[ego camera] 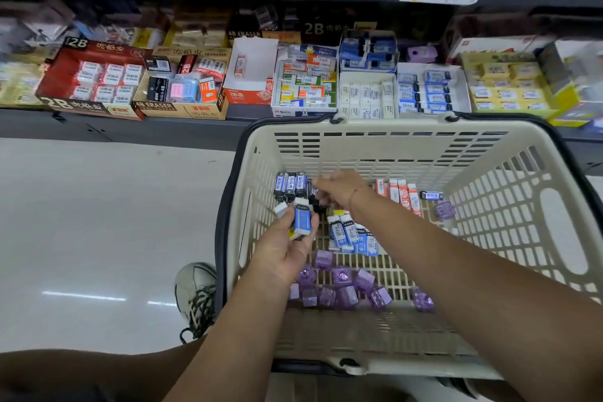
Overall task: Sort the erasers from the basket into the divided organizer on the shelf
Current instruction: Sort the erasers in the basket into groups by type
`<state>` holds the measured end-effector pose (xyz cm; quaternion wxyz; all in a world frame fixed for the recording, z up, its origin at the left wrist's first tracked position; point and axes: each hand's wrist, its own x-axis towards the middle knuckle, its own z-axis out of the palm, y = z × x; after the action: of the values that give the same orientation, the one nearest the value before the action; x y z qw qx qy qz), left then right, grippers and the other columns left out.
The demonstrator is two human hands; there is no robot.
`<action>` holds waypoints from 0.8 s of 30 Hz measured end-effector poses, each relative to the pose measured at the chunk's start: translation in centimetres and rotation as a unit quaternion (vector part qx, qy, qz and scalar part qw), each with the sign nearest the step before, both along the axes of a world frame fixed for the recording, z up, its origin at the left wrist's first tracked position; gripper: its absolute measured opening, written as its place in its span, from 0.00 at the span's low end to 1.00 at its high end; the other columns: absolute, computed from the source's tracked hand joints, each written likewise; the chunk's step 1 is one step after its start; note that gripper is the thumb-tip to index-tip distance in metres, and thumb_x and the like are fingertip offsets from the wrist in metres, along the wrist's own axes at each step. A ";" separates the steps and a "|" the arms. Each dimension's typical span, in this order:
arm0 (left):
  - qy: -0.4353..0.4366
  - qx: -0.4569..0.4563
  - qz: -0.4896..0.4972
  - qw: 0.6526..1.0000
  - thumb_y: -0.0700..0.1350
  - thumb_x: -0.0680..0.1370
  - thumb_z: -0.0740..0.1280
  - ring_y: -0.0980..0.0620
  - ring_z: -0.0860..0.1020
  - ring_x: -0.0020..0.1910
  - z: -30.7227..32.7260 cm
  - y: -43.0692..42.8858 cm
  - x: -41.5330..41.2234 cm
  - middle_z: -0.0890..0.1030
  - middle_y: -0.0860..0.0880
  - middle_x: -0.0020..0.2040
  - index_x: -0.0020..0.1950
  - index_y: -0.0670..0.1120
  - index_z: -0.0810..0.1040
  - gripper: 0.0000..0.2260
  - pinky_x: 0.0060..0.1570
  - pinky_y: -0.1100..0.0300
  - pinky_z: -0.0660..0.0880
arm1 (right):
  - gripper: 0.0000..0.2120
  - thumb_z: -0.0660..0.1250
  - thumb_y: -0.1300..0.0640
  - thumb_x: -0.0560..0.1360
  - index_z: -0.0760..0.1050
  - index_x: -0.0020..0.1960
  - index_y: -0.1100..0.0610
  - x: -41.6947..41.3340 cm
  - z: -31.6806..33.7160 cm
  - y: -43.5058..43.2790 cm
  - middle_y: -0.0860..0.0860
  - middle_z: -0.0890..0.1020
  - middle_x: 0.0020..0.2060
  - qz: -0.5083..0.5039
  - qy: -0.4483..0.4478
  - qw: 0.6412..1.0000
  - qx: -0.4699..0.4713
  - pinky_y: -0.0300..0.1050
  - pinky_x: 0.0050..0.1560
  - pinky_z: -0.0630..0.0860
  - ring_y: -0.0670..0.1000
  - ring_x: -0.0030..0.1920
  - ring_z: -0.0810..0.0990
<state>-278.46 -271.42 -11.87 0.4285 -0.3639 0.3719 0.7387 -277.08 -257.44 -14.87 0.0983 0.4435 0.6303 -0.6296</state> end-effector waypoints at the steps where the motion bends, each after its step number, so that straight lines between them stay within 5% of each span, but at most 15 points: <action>1: 0.008 -0.002 -0.011 1.000 0.38 0.80 0.62 0.45 0.78 0.48 -0.1 0.0 0.1 0.78 0.39 0.48 0.49 0.37 0.76 0.06 0.46 0.52 0.81 | 0.10 0.67 0.53 0.77 0.78 0.48 0.61 0.5 0.6 0.0 0.53 0.79 0.34 0.037 -0.006 0.999 -0.029 0.37 0.31 0.69 0.46 0.30 0.74; 5: 0.041 -0.027 -0.073 0.996 0.37 0.81 0.60 0.47 0.79 0.45 -0.8 0.3 0.5 0.79 0.40 0.47 0.50 0.38 0.75 0.06 0.40 0.58 0.81 | 0.10 0.70 0.54 0.75 0.78 0.52 0.59 3.1 1.9 -0.8 0.51 0.78 0.31 0.151 -0.021 0.984 -0.091 0.35 0.30 0.67 0.44 0.31 0.71; 9: 0.080 -0.089 -0.171 0.978 0.36 0.82 0.59 0.48 0.78 0.46 -1.3 0.7 1.1 0.79 0.42 0.49 0.60 0.39 0.74 0.08 0.41 0.57 0.77 | 0.16 0.73 0.61 0.72 0.74 0.57 0.57 5.4 1.0 -1.2 0.51 0.79 0.38 0.056 -0.015 0.992 -0.113 0.35 0.32 0.70 0.45 0.35 0.76; 13: 0.078 -0.136 -0.191 0.969 0.35 0.81 0.60 0.46 0.77 0.51 -1.8 0.8 1.4 0.76 0.41 0.53 0.57 0.37 0.72 0.06 0.46 0.54 0.77 | 0.08 0.69 0.63 0.74 0.75 0.53 0.59 8.1 0.4 0.9 0.53 0.81 0.40 -0.046 -0.038 0.979 -0.196 0.36 0.35 0.74 0.47 0.38 0.78; 16: 0.049 -0.127 -0.163 0.977 0.34 0.80 0.61 0.46 0.77 0.47 -1.6 0.6 1.3 0.74 0.39 0.48 0.50 0.37 0.71 0.01 0.51 0.50 0.77 | 0.06 0.67 0.62 0.76 0.74 0.52 0.60 10.6 -1.1 3.3 0.55 0.80 0.36 -0.097 -0.134 0.977 -0.134 0.36 0.27 0.72 0.46 0.33 0.76; 20: 0.051 -0.133 -0.174 0.974 0.35 0.79 0.64 0.47 0.78 0.45 -2.0 0.6 1.3 0.77 0.38 0.50 0.61 0.33 0.72 0.12 0.46 0.54 0.78 | 0.07 0.63 0.63 0.79 0.74 0.43 0.64 12.0 -3.6 3.8 0.55 0.75 0.29 -0.105 -0.240 0.962 -0.077 0.35 0.22 0.66 0.46 0.27 0.69; 22: 0.051 -0.127 -0.177 0.975 0.35 0.78 0.65 0.47 0.80 0.46 -2.1 0.5 1.3 0.79 0.38 0.51 0.67 0.34 0.68 0.18 0.41 0.55 0.80 | 0.06 0.63 0.64 0.78 0.76 0.50 0.66 12.0 -4.4 3.6 0.56 0.75 0.31 -0.116 -0.234 0.963 -0.067 0.36 0.25 0.67 0.47 0.29 0.69; 24: 0.049 -0.123 -0.174 0.976 0.35 0.77 0.66 0.46 0.80 0.49 -2.2 0.4 1.3 0.78 0.37 0.55 0.70 0.37 0.67 0.22 0.41 0.55 0.81 | 0.14 0.65 0.66 0.76 0.73 0.61 0.68 11.9 -4.9 3.3 0.60 0.79 0.40 -0.109 -0.196 0.974 -0.031 0.36 0.27 0.72 0.48 0.32 0.72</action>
<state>-277.14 -271.01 -14.06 0.4838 -0.3063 0.5385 0.6181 -265.22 -254.12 -19.73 0.1645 0.6213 0.5262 -0.5568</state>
